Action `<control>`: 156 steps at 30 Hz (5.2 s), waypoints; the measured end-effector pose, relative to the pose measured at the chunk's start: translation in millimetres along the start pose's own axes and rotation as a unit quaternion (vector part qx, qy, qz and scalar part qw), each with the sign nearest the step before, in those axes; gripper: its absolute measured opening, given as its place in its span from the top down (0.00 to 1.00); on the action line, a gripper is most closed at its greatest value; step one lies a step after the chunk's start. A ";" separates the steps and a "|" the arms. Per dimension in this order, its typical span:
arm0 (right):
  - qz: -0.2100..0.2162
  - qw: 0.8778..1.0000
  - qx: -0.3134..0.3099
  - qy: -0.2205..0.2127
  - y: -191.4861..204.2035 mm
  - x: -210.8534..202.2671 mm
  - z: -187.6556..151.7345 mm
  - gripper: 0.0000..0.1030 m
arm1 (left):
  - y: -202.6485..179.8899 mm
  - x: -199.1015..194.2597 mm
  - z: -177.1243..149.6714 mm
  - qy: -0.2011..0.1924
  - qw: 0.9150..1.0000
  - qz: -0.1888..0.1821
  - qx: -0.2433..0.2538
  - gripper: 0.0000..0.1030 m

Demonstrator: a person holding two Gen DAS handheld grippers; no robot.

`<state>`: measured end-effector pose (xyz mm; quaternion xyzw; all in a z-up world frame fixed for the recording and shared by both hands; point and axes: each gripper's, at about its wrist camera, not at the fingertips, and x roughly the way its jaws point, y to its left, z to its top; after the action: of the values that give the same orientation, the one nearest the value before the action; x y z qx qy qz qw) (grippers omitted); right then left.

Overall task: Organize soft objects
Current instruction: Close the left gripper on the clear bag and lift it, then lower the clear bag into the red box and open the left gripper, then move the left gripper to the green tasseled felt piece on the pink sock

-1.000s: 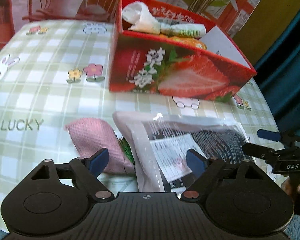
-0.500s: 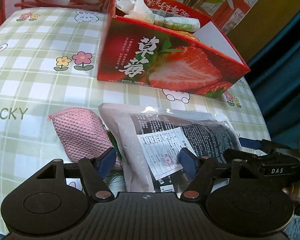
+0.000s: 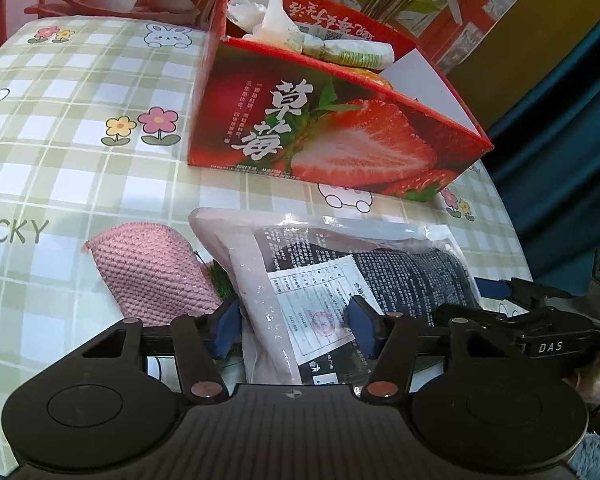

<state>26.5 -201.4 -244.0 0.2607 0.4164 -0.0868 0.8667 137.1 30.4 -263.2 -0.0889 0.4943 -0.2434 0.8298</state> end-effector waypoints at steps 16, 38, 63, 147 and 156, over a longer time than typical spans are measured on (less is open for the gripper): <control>0.021 0.995 -0.050 -0.087 4.3 -40.8 50.0 0.54 | -9.2 -41.4 35.8 -0.088 0.995 -0.003 0.040 0.45; -0.069 0.945 -0.199 -0.250 20.8 -64.4 157.7 0.61 | -49.8 -43.5 156.9 -0.214 0.967 0.031 0.132 0.49; -0.112 0.968 -0.162 -0.155 -16.7 9.9 161.3 0.53 | -29.4 22.7 179.2 -0.106 0.979 0.084 0.151 0.44; -0.028 0.989 -0.061 -0.134 15.7 -31.9 50.2 0.53 | -2.5 -14.1 37.4 -0.048 0.988 0.123 0.079 0.33; -0.025 0.995 -0.038 -0.084 12.9 -12.5 15.9 0.53 | 13.1 -15.4 20.5 -0.040 0.992 0.114 0.031 0.33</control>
<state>34.0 -199.6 -221.2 0.2090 0.3516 -0.1143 0.9053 152.9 47.5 -246.2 -0.0162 0.4597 -0.1585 0.8737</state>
